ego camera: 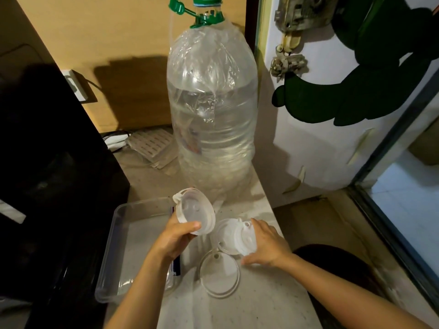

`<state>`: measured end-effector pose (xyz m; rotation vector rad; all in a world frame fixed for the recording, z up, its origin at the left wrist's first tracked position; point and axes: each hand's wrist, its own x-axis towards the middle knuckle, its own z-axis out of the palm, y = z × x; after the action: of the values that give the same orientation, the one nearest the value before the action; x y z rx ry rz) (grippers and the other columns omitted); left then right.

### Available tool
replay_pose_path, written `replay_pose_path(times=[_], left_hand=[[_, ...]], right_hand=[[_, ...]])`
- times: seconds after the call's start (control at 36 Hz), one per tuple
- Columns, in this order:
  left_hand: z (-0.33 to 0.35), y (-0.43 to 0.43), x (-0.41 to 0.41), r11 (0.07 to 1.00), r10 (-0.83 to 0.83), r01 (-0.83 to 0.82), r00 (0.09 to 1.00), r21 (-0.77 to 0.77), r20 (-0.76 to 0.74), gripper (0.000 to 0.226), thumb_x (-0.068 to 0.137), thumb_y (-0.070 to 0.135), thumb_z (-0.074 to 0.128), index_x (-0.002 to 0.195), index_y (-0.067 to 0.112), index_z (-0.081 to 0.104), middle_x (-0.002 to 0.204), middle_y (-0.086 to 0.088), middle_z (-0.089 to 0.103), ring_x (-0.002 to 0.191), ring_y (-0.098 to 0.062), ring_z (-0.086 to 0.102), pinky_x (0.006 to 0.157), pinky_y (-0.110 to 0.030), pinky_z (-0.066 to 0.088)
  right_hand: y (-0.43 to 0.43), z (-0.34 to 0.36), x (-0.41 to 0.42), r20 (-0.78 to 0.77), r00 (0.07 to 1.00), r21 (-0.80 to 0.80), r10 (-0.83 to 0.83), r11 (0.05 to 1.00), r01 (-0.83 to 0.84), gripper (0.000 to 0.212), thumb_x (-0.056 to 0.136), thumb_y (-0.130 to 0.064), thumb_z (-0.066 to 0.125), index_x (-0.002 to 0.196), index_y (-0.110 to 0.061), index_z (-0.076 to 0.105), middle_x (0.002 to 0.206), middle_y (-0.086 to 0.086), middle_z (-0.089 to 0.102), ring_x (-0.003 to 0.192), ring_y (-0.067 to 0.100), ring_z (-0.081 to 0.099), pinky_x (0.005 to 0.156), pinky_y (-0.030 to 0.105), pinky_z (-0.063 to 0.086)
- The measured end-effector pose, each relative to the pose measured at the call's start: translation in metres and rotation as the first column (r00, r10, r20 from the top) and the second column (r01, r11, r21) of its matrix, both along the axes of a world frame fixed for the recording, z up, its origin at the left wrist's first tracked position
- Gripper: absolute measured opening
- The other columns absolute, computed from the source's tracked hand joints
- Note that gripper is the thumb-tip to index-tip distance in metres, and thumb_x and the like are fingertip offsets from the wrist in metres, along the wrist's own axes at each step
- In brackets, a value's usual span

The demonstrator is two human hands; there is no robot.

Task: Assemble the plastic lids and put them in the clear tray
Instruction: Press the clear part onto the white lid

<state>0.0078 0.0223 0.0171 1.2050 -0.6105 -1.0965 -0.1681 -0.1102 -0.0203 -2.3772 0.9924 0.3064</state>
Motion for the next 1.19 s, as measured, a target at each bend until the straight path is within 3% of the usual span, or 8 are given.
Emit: replay_pose_path(times=[0.08, 0.42, 0.64, 0.78, 0.89, 1.0, 1.11, 1.19], left_hand=[[-0.001, 0.0, 0.0, 1.0, -0.015, 0.015, 1.0, 0.006, 0.009, 0.104, 0.019, 0.045, 0.09, 0.112, 0.023, 0.047, 0.102, -0.006, 0.057, 0.088, -0.012, 0.064, 0.07, -0.025, 0.057], [-0.005, 0.0, 0.002, 0.999, -0.028, 0.028, 1.0, 0.036, 0.003, 0.1, 0.025, 0.038, 0.089, 0.114, 0.021, 0.045, 0.105, -0.01, 0.055, 0.092, -0.02, 0.059, 0.068, -0.025, 0.056], [-0.006, -0.003, 0.002, 1.0, -0.024, 0.024, 1.0, 0.01, -0.01, 0.111, 0.019, 0.045, 0.09, 0.116, 0.018, 0.045, 0.102, -0.008, 0.057, 0.091, -0.018, 0.06, 0.069, -0.025, 0.057], [-0.004, -0.005, 0.001, 1.0, -0.03, 0.03, 0.999, -0.003, -0.034, 0.102, 0.018, 0.048, 0.089, 0.109, 0.025, 0.047, 0.102, -0.006, 0.056, 0.091, -0.017, 0.059, 0.069, -0.025, 0.056], [-0.003, -0.008, 0.003, 1.0, -0.028, 0.027, 0.998, -0.012, -0.063, 0.115, 0.028, 0.047, 0.089, 0.125, 0.013, 0.04, 0.116, -0.017, 0.05, 0.104, -0.029, 0.052, 0.083, -0.039, 0.051], [0.002, -0.011, 0.004, 0.997, -0.036, 0.026, 0.99, -0.074, -0.138, 0.103, 0.029, 0.043, 0.091, 0.118, 0.013, 0.048, 0.105, -0.009, 0.065, 0.097, -0.023, 0.062, 0.082, -0.039, 0.054], [0.006, -0.013, 0.005, 0.991, -0.04, 0.013, 0.979, -0.134, -0.201, 0.106, 0.031, 0.039, 0.092, 0.123, 0.013, 0.045, 0.108, -0.009, 0.068, 0.099, -0.025, 0.063, 0.082, -0.04, 0.056], [0.011, -0.012, 0.006, 0.987, -0.017, -0.019, 0.975, -0.16, -0.22, 0.104, 0.028, 0.037, 0.093, 0.118, 0.013, 0.047, 0.097, -0.006, 0.073, 0.09, -0.021, 0.067, 0.072, -0.032, 0.059]], right_hand=[[0.001, -0.001, 0.001, 0.017, 1.0, -0.002, -0.017, 1.0, 0.017, 0.107, 0.063, -0.049, 0.076, 0.145, -0.021, 0.012, 0.153, -0.001, 0.02, 0.138, 0.022, 0.026, 0.102, 0.036, 0.037], [-0.007, 0.007, 0.004, 0.077, 0.995, 0.005, -0.058, 0.998, 0.058, 0.088, 0.065, -0.039, 0.076, 0.135, -0.021, 0.026, 0.144, 0.0, 0.032, 0.129, 0.021, 0.034, 0.094, 0.035, 0.044], [-0.02, 0.054, 0.018, 0.302, 0.949, 0.094, -0.093, 0.993, 0.068, 0.094, 0.064, -0.032, 0.079, 0.139, -0.017, 0.024, 0.145, 0.002, 0.03, 0.129, 0.02, 0.036, 0.099, 0.031, 0.038], [-0.015, 0.096, 0.029, 0.505, 0.849, 0.325, -0.153, 0.945, -0.023, 0.094, 0.067, -0.025, 0.081, 0.141, -0.023, 0.024, 0.145, -0.002, 0.032, 0.127, 0.012, 0.034, 0.097, 0.025, 0.034], [-0.007, 0.121, 0.039, 0.583, 0.771, 0.58, -0.256, 0.796, -0.174, 0.096, 0.048, -0.038, 0.079, 0.132, -0.038, 0.032, 0.137, -0.008, 0.039, 0.123, 0.014, 0.044, 0.099, 0.031, 0.044], [0.0, 0.126, 0.05, 0.594, 0.695, 0.785, -0.405, 0.48, -0.392, 0.089, 0.052, -0.03, 0.069, 0.135, -0.029, 0.038, 0.122, 0.0, 0.053, 0.108, 0.016, 0.056, 0.082, 0.029, 0.051], [0.009, 0.121, 0.063, 0.551, 0.665, 0.831, -0.505, 0.261, -0.49, 0.079, 0.058, -0.022, 0.067, 0.133, -0.03, 0.044, 0.125, 0.006, 0.055, 0.115, 0.024, 0.054, 0.09, 0.037, 0.048], [0.014, 0.116, 0.071, 0.513, 0.664, 0.834, -0.544, 0.131, -0.536, 0.083, 0.048, -0.027, 0.082, 0.126, -0.027, 0.053, 0.114, 0.005, 0.067, 0.104, 0.02, 0.064, 0.08, 0.034, 0.056]])
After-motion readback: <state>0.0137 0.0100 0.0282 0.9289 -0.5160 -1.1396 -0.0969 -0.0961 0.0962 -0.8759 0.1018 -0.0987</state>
